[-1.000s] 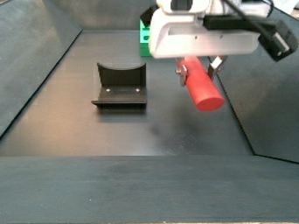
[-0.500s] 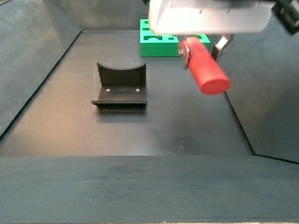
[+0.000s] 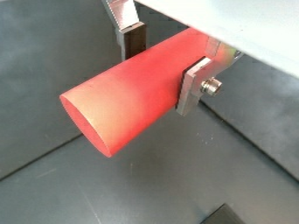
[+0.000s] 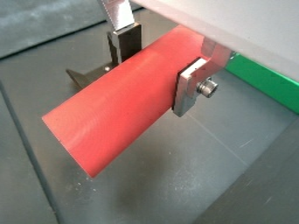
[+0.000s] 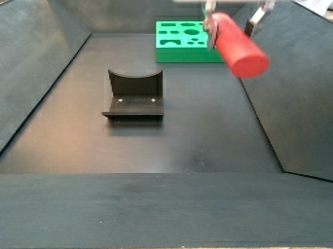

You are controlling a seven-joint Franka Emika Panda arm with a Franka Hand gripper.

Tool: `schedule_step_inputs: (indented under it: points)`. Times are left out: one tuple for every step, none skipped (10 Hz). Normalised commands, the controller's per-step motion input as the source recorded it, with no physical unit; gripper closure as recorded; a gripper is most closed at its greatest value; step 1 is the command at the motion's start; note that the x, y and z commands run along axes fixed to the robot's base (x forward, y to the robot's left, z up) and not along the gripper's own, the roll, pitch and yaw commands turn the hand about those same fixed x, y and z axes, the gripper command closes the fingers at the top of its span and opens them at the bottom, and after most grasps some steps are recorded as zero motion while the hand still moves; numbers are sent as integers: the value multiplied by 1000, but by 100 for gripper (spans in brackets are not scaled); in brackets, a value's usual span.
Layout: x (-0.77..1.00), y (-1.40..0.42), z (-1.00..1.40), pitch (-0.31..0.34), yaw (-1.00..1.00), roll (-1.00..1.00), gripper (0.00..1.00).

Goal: Pick up the oval object. Move up. Place the oval object on the fixture. Regrasp the oval object. Move to above the board. Insert the oval object.
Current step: Place the oval object on the fixture.

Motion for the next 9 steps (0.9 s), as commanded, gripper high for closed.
schedule_step_inputs:
  points:
    - [-1,2,212,89,24,107,100]
    - [1000,-423,-217,-241,-599,-175,100]
    - [1000,-419,-232,-243,-593,-175,100]
    - [1000,-343,-216,-177,-371,-191,100]
    - [1000,-315,-198,-131,-278,-195,100]
    - [1000,-281,-178,-60,-154,-172,100]
    - [1000,-254,-174,-42,-104,-148,100]
    - [1000,-220,-162,-32,-61,-137,100]
    - [1000,-205,-152,-21,-43,-137,100]
